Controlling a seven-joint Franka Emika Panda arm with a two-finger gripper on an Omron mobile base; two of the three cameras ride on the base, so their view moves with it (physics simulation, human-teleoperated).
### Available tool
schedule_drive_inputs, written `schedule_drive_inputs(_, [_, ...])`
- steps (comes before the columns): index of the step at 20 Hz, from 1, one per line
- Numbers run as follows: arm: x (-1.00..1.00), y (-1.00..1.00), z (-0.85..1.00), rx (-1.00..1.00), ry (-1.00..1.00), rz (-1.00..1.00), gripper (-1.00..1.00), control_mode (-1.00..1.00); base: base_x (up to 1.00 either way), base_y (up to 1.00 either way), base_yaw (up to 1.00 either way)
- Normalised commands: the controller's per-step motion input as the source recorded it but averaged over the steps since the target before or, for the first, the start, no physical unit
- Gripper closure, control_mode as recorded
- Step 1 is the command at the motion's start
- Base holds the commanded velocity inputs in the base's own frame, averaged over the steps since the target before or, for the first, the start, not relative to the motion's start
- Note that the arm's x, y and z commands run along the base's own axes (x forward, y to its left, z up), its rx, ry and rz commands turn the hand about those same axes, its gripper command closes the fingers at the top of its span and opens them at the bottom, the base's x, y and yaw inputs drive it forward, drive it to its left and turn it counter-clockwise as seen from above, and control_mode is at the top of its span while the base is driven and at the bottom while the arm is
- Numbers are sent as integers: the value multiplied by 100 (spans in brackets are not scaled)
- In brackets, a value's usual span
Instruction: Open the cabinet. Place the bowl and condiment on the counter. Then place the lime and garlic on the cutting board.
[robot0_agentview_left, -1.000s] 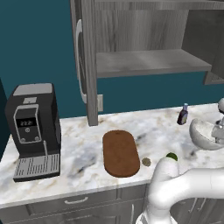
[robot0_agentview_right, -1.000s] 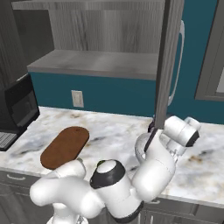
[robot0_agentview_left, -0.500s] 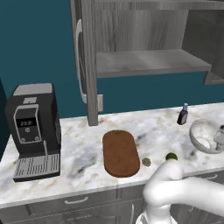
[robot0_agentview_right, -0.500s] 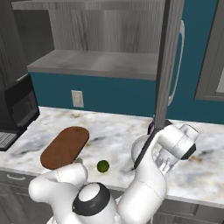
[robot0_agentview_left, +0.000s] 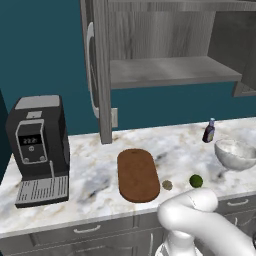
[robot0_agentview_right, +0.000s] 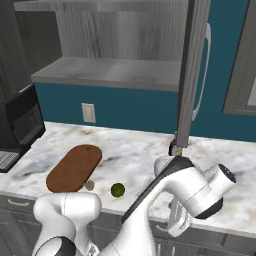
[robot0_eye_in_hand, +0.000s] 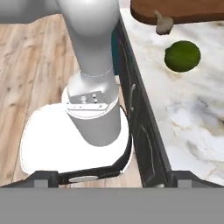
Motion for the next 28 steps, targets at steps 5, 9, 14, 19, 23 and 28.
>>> schedule_drive_inputs(5, [-86,0,45,9,-48,0,-100,-100,0,0,0])
schedule_drive_inputs(9, [-90,0,51,13,-53,0,-100,-100,0,0,0])
schedule_drive_inputs(14, [-24,68,40,-1,-37,0,-100,-100,0,0,0])
schedule_drive_inputs(19, [4,100,22,-21,-27,0,-100,-100,0,0,0])
schedule_drive_inputs(23, [3,100,15,-24,-24,0,-100,-100,0,0,0])
schedule_drive_inputs(28, [10,94,36,-17,-17,0,-100,-100,0,0,0])
